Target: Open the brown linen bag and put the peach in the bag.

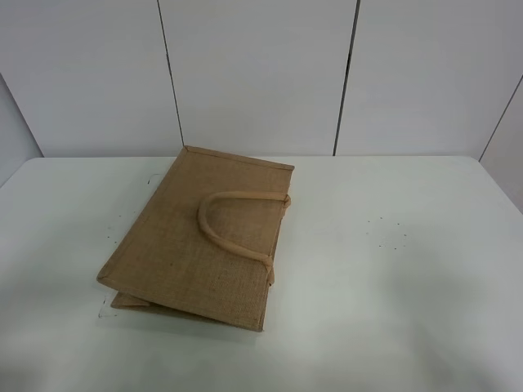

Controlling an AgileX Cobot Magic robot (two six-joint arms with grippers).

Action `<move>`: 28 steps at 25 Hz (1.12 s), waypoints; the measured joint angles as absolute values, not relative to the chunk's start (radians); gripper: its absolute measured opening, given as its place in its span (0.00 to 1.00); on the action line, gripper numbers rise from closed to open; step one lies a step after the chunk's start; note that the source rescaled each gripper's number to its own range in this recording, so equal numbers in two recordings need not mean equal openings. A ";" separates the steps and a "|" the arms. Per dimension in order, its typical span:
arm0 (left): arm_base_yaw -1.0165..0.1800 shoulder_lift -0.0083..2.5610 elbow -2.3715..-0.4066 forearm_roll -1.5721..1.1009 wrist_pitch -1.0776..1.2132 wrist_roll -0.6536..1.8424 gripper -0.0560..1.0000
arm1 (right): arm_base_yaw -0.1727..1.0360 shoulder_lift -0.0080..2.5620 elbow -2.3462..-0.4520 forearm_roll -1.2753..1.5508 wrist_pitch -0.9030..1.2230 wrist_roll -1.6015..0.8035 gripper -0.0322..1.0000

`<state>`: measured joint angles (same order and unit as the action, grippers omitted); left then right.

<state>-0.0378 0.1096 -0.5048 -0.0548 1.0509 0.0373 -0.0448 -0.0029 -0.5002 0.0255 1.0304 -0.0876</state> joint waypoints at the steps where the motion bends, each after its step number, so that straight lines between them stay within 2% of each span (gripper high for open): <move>1: -0.038 0.086 -0.505 -0.055 1.051 0.037 0.85 | -0.045 -0.003 -0.500 0.026 1.030 -0.088 1.00; 7: -0.038 -0.003 -0.505 -0.056 1.052 0.037 0.85 | -0.045 -0.003 -0.500 0.026 1.030 -0.088 1.00; 28: -0.038 -0.002 -0.504 -0.056 1.052 0.037 0.85 | -0.045 -0.003 -0.500 0.026 1.030 -0.088 1.00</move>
<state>-0.0378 -0.0025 -0.5041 -0.0558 1.0518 0.0373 -0.0448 -0.0029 -0.5002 0.0255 1.0304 -0.0876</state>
